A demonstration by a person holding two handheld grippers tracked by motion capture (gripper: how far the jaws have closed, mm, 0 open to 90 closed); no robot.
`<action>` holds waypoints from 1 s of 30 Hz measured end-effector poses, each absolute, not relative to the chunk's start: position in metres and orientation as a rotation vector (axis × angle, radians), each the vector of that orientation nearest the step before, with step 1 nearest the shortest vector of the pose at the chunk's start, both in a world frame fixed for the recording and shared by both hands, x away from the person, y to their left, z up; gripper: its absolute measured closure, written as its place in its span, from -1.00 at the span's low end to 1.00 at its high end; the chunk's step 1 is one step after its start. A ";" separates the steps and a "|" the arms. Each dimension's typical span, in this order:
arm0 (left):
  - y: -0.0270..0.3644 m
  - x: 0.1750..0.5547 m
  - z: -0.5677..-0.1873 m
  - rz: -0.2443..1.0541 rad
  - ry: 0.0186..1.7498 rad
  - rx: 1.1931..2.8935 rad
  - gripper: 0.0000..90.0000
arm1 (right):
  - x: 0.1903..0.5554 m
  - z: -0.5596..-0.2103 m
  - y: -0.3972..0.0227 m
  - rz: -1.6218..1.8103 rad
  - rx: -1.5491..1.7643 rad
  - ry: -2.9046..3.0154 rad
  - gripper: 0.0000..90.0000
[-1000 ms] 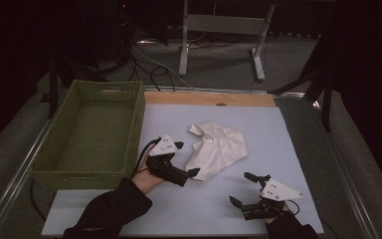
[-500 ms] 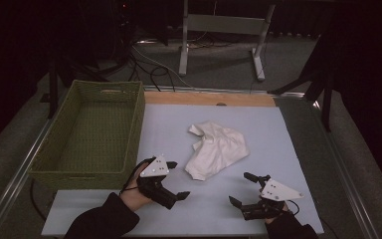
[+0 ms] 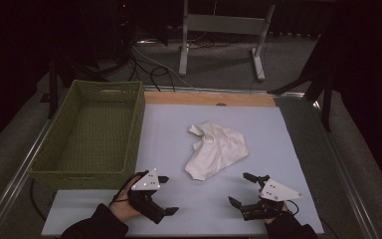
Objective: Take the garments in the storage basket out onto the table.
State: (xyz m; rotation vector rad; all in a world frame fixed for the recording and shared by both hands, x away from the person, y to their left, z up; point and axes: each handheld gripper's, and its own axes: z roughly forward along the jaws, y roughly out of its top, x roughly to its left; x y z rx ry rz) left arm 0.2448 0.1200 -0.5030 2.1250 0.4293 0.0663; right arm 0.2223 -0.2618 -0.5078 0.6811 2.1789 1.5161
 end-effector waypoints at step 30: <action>0.176 0.221 -0.522 -0.026 0.358 2.260 -0.99 | 0.223 -0.509 -0.261 1.503 0.679 2.193 -0.81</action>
